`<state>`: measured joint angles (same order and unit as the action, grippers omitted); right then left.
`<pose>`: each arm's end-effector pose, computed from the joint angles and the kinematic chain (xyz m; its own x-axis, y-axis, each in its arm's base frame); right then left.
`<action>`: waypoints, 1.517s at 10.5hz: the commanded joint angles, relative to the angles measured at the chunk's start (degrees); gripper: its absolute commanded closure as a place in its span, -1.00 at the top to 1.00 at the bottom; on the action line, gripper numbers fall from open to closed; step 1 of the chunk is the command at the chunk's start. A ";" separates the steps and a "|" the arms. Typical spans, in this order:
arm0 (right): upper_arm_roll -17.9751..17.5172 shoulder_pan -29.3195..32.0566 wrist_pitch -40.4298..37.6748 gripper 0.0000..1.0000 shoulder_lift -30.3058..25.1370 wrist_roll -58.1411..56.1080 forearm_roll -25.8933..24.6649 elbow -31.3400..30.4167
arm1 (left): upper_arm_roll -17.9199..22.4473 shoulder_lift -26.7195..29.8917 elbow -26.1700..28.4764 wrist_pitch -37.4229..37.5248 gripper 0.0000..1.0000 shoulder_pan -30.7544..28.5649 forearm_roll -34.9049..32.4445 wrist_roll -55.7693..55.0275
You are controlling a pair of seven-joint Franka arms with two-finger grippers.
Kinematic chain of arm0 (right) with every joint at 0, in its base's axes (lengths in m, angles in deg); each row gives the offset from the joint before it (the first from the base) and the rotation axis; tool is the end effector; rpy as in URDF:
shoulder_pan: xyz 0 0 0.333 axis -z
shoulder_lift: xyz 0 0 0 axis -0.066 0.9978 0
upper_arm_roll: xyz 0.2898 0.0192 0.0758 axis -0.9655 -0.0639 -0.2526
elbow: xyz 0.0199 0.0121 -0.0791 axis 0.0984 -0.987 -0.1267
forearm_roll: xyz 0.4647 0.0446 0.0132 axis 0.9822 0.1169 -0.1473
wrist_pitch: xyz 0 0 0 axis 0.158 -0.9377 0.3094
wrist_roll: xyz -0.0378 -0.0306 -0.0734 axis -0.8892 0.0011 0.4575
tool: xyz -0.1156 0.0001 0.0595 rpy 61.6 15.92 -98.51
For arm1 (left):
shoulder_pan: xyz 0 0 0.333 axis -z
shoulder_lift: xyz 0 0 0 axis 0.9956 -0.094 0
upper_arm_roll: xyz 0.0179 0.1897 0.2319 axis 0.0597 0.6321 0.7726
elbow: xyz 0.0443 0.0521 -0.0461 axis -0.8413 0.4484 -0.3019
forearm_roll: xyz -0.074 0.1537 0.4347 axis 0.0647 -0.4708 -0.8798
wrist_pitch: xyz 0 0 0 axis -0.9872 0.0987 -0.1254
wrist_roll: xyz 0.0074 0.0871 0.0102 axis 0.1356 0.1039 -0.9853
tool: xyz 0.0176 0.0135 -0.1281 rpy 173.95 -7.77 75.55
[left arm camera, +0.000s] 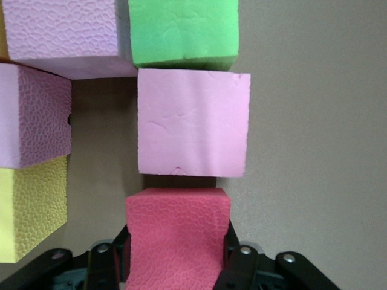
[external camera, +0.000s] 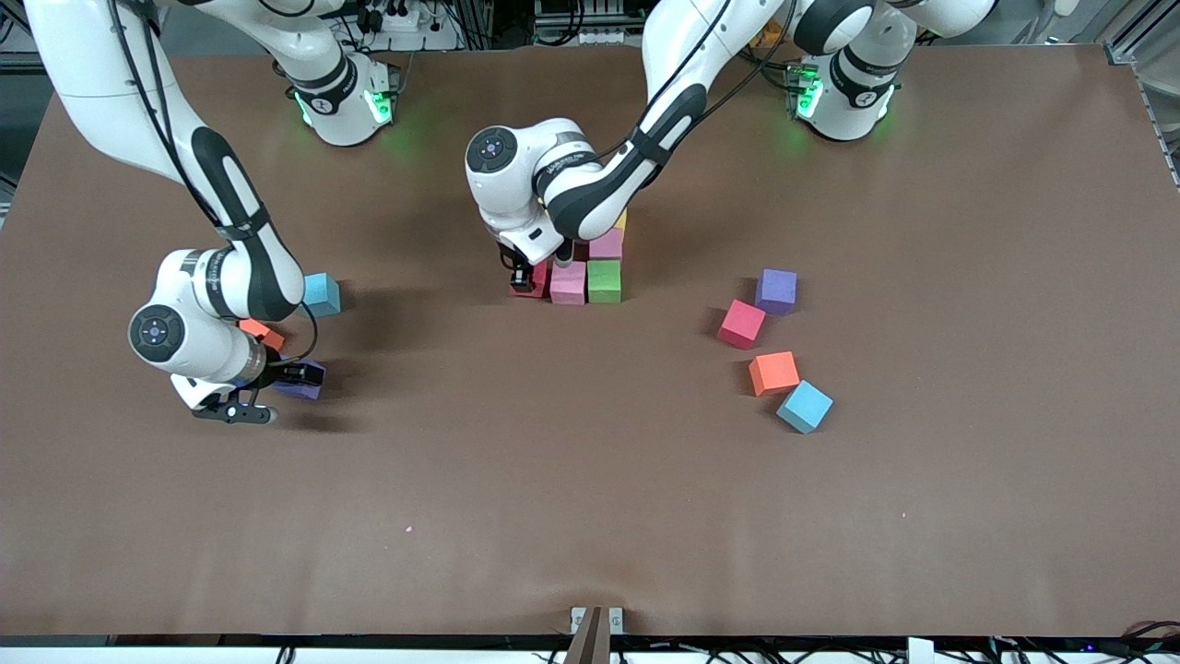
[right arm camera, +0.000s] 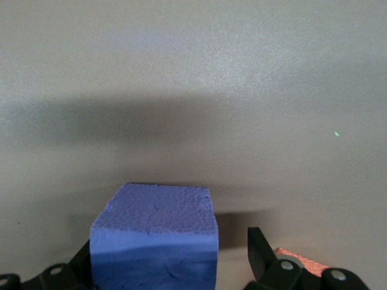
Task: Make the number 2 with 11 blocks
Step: 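Place the red cube below pink while the right gripper grasps purple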
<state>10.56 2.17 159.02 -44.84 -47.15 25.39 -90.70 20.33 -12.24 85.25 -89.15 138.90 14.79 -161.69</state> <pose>0.6330 -0.0178 0.0860 0.9913 -0.0960 -0.0901 -0.0931 -0.9950 0.0359 0.4002 -0.6967 0.1424 0.0406 0.9991 0.0092 0.9989 -0.0408 0.0245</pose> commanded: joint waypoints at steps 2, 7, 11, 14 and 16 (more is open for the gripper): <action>-0.84 0.30 0.48 0.64 -0.55 -0.14 0.99 -0.80 | 1.38 -0.91 -1.73 1.04 -0.41 0.90 -0.77 -0.55; -2.15 -0.14 -1.53 -0.37 -1.17 0.13 4.14 -0.45 | 1.38 -1.08 -1.64 1.74 -0.39 0.81 -0.77 -0.38; -3.04 -1.98 -3.12 -0.36 -1.78 2.31 6.87 -0.01 | 1.38 -1.08 -1.64 2.61 -0.24 0.81 -0.77 -0.29; -3.04 -4.36 -4.34 -0.36 -2.40 4.17 6.96 0.08 | 1.38 -1.08 -1.64 4.11 -0.24 0.81 -0.77 -0.02; -3.04 -4.72 -4.70 -0.36 -2.40 4.26 7.05 0.08 | 1.38 -0.99 -1.64 4.11 0.71 0.64 -0.68 -0.02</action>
<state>7.49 -2.51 155.44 -45.84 -43.25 31.35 -90.10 21.07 -12.76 85.22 -86.55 138.97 14.79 -161.66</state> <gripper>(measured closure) 0.436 0.427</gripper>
